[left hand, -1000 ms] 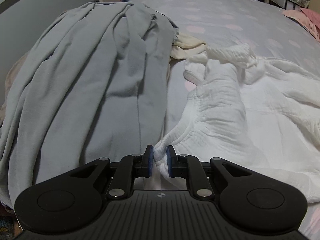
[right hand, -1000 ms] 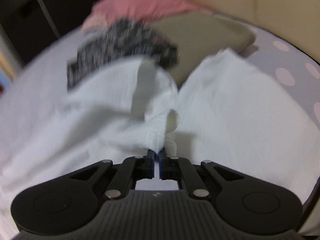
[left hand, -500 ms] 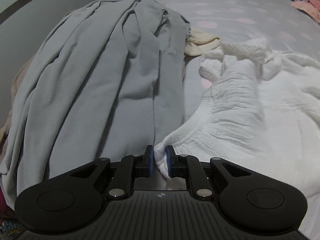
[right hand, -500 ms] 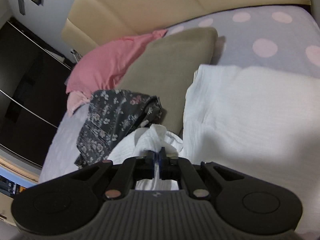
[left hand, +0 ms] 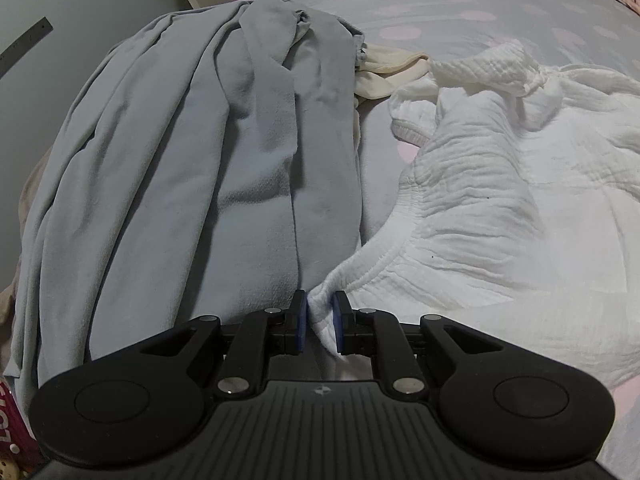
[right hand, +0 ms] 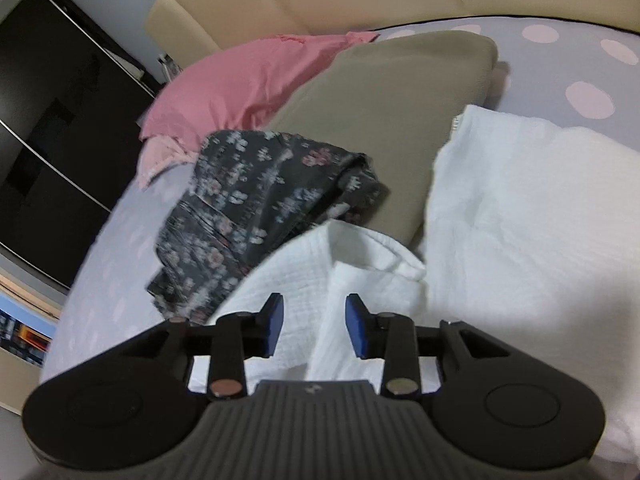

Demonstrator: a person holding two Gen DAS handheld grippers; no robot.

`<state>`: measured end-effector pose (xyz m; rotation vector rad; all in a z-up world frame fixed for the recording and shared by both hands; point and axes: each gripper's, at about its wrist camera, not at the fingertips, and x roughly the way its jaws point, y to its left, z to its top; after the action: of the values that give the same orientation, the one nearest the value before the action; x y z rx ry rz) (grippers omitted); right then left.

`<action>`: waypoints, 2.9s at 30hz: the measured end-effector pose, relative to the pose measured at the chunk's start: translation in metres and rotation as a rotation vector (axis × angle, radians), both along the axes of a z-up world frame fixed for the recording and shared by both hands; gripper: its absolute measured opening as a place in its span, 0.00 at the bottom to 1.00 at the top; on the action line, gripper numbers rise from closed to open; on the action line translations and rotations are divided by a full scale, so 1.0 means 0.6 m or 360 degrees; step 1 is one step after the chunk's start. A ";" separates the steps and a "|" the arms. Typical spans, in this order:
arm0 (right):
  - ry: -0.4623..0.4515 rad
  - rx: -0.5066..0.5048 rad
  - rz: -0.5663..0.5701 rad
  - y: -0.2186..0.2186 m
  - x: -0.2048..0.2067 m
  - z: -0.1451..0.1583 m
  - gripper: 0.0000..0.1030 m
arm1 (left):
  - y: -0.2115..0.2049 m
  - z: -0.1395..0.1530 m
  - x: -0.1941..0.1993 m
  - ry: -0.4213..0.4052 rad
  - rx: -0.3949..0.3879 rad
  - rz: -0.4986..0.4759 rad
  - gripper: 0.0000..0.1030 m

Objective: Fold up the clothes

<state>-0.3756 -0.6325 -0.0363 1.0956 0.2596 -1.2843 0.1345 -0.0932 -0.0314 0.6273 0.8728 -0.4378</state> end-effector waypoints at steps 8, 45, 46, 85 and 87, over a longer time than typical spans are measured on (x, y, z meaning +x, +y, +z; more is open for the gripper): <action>0.0091 0.0259 0.0088 -0.007 -0.017 -0.077 0.36 | -0.005 0.000 -0.001 -0.0011 0.0021 -0.0010 0.11; 0.0023 -0.0087 0.0185 -0.033 0.127 -0.005 0.27 | -0.041 -0.008 -0.010 -0.0015 0.0104 -0.0062 0.12; 0.0036 -0.0106 0.0166 -0.032 0.115 -0.002 0.27 | -0.041 -0.009 -0.010 -0.0015 0.0106 -0.0067 0.12; 0.0083 0.0123 0.0165 -0.019 0.001 -0.068 0.23 | -0.037 0.006 -0.009 0.0009 0.0008 -0.0078 0.11; 0.0122 0.0124 0.0188 -0.017 0.007 -0.071 0.28 | -0.034 0.008 -0.011 0.0013 0.0002 -0.0068 0.11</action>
<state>-0.3717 -0.6426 -0.0790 1.0824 0.4288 -1.2203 0.1281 -0.1137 -0.0267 0.6469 0.8685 -0.4788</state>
